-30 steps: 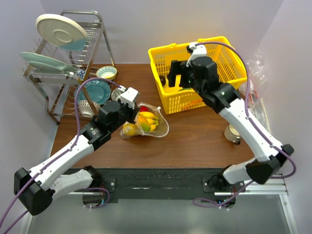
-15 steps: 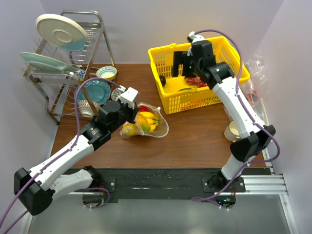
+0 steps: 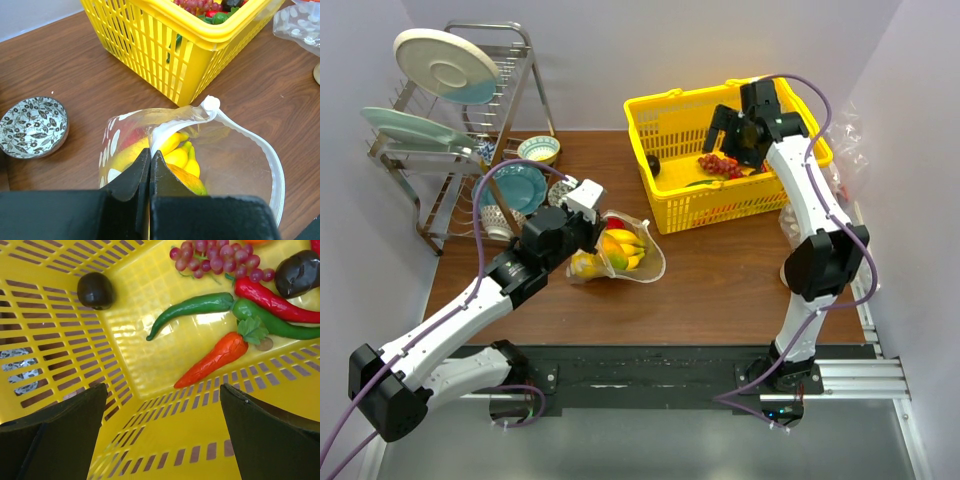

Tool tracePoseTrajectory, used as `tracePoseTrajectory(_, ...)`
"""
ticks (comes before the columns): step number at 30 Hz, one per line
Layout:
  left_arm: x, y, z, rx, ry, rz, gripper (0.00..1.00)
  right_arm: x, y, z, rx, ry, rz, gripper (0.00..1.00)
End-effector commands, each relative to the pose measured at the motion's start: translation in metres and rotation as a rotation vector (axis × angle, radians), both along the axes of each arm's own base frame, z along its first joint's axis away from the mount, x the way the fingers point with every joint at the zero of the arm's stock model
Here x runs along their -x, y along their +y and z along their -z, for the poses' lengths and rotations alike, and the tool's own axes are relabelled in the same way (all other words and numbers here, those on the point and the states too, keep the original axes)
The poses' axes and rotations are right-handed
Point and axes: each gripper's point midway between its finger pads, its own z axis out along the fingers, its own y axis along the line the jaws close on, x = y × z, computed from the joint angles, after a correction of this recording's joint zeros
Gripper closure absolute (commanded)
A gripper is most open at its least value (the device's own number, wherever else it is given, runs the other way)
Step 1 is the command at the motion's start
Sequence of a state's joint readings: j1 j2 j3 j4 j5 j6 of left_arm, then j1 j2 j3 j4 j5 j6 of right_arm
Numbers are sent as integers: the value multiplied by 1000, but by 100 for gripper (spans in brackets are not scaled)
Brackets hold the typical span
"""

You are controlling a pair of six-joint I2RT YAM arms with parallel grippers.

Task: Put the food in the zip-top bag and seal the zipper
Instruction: Pick up the fake vegetable from the bin.

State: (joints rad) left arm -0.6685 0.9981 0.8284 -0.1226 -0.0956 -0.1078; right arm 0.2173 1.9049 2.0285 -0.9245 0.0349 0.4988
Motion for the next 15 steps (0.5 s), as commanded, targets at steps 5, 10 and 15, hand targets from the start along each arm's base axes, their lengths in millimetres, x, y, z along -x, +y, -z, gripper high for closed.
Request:
tracePoseTrajectory(5,-3,-1,-29,33,-70,9,100,6,-41,-22,150,-72,177,1)
tracePoseTrajectory(10,-4,-3,-28,33,-65,14,100,10,-71,-6,291,2,300,1)
tracePoseTrajectory(15,-5,-4,-25,28,-57,16,100,11,-80,22,353,81,343,5)
